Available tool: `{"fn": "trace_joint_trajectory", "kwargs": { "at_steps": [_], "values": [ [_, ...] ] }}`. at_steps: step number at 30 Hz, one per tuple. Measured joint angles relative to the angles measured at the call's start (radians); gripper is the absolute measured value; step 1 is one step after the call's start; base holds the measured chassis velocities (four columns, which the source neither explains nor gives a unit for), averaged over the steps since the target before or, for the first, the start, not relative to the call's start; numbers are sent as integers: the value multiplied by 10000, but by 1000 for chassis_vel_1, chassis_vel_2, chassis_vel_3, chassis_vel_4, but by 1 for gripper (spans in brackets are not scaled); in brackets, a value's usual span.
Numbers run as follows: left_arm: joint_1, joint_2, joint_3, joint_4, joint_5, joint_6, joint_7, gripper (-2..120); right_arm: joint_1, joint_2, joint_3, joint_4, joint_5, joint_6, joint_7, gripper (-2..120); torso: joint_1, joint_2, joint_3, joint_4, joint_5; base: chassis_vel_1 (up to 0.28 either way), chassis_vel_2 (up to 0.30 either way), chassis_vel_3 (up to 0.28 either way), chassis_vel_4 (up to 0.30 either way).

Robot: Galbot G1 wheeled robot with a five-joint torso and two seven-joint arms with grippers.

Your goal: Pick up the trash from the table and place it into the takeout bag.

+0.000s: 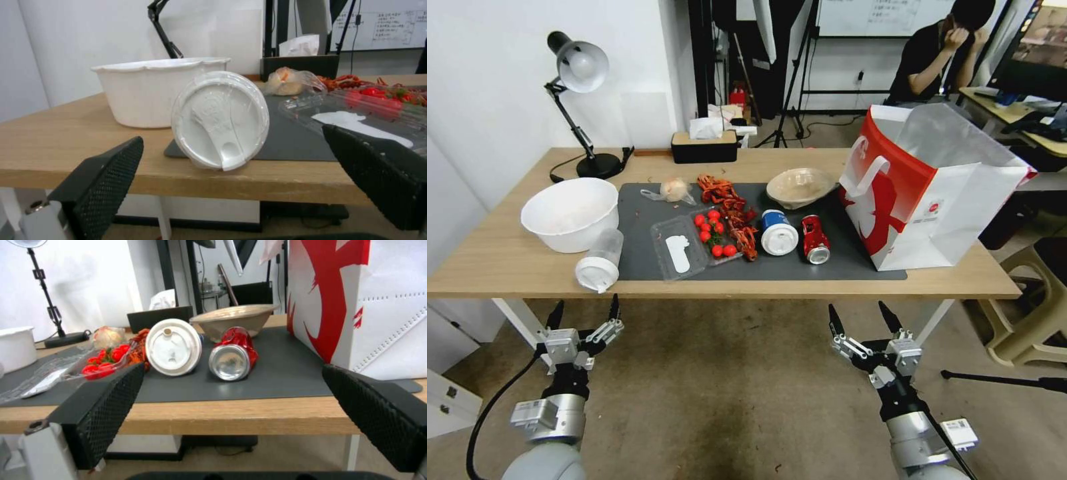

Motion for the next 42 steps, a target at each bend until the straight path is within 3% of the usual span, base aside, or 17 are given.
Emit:
{"fn": "trace_joint_trajectory", "kwargs": {
  "at_steps": [15, 17, 21, 23, 24, 26, 28, 29, 42],
  "values": [
    [93, -73, 3, -130, 54, 108, -1, 100, -38, 50, 9, 45, -117, -78, -14, 100, 0, 0, 0, -1, 1, 0, 0, 0, 0],
    [546, -470, 97, -795, 389, 634, 55, 100, -216, 323, 57, 363, -726, -533, -169, 100, 0, 0, 0, 0, -2, 0, 0, 0, 0],
    [876, -762, 163, -1274, 634, 1024, 102, 100, -366, 544, 95, 622, -1226, -906, -297, 100, 0, 0, -1, 2, 0, 0, 0, 0, 0],
    [1655, -1446, 318, -2425, 1225, 1957, 208, 100, -692, 1041, 192, 1190, -2334, -1752, -583, 100, 0, 0, -1, 1, 0, 0, 0, 0, 0],
    [1655, -1446, 318, -2425, 1225, 1957, 208, 100, -692, 1041, 192, 1190, -2334, -1752, -583, 100, 0, 0, -1, 1, 0, 0, 0, 0, 0],
    [2198, -1926, 418, -3218, 1627, 2593, 273, 100, -902, 1365, 255, 1567, -3060, -2303, -767, 100, -1, 1, -1, 0, 1, 0, 0, 0, 0],
    [2507, -2141, 430, -3612, 1823, 2577, 413, 100, -1082, 1607, 333, 1905, -3626, -2785, -954, 100, -1, 0, -1, 3, 9, 0, 0, 0, 0],
    [2640, -2189, 405, -3748, 1881, 2469, 480, 100, -1168, 1687, 483, 2182, -3886, -3065, -1089, 100, -2, 2, -2, 0, -7, 0, 0, 0, 0],
    [2692, -2179, 307, -3805, 1897, 2366, 492, 100, -1078, 1702, 552, 2255, -3832, -3174, -1176, 100, -1, 1, -1, 0, 0, 0, 0, 0, 0]
  ]
}}
